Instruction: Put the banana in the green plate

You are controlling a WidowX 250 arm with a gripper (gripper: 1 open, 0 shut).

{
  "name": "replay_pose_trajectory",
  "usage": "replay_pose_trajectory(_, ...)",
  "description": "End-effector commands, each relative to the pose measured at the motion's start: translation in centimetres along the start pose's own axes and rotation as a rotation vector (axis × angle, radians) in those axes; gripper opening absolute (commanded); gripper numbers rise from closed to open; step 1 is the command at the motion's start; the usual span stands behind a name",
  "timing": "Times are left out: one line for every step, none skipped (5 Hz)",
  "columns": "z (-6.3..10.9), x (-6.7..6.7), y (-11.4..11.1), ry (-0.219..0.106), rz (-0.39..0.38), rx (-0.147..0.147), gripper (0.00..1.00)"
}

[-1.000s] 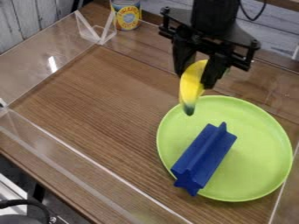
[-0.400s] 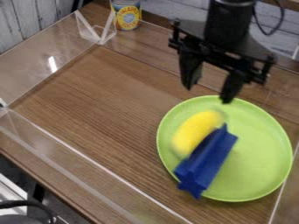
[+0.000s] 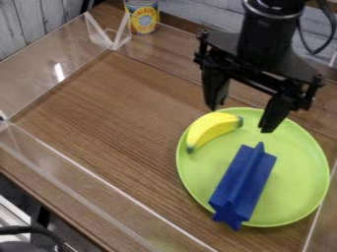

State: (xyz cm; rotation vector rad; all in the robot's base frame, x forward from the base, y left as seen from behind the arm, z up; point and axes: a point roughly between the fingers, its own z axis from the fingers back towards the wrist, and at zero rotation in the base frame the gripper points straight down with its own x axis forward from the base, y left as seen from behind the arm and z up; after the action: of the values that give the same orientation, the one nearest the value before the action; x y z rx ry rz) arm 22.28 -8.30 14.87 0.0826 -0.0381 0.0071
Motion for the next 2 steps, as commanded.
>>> replay_pose_trajectory(1.40,-0.33,0.13,-0.052,-0.009,-0.011,1.00)
replay_pose_trajectory(1.51,-0.63,0.13,-0.054,-0.014,-0.008,1.00)
